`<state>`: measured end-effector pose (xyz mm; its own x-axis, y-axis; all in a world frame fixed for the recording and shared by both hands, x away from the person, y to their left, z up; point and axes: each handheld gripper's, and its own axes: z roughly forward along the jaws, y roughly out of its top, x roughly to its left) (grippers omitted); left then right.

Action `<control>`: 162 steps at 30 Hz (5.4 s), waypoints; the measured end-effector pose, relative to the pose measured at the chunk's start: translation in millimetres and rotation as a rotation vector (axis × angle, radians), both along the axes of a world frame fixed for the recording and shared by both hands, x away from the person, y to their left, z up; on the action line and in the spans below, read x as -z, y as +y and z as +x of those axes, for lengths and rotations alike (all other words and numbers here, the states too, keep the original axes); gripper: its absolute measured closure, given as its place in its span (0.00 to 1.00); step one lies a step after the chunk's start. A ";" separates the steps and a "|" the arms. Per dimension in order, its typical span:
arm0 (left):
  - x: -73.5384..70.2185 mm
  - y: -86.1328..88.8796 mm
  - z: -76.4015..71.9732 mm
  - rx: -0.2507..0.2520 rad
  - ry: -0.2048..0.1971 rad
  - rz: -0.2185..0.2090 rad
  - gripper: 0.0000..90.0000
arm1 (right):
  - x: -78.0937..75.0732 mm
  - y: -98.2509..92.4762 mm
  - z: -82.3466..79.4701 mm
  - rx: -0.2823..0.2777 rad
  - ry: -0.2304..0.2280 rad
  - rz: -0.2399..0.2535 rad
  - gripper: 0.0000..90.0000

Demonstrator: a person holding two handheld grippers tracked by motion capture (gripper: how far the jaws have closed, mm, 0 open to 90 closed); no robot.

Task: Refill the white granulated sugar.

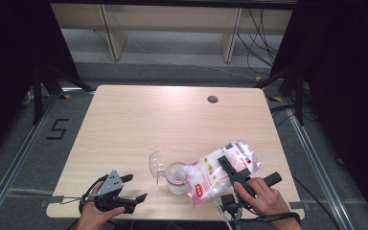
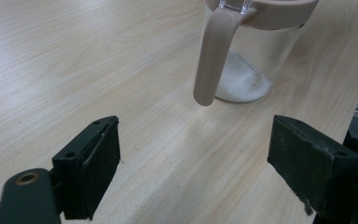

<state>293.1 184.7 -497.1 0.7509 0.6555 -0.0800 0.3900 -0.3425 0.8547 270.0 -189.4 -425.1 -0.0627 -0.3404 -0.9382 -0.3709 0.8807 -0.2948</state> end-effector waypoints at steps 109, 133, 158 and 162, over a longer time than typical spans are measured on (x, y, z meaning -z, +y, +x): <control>-0.5 1.2 1.6 0.016 -0.020 0.019 0.18 | -5.6 1.8 -0.8 -0.035 0.014 0.037 0.70; -0.5 1.3 1.5 0.016 -0.023 0.016 0.18 | -7.3 1.0 -1.6 -0.027 0.010 0.026 0.71; -0.5 1.3 1.5 0.016 -0.022 0.016 0.18 | -9.1 1.6 -1.3 -0.040 0.000 0.004 0.71; -0.3 0.8 0.8 0.007 -0.012 0.008 0.18 | -7.7 1.3 -2.6 -0.023 0.004 0.010 0.71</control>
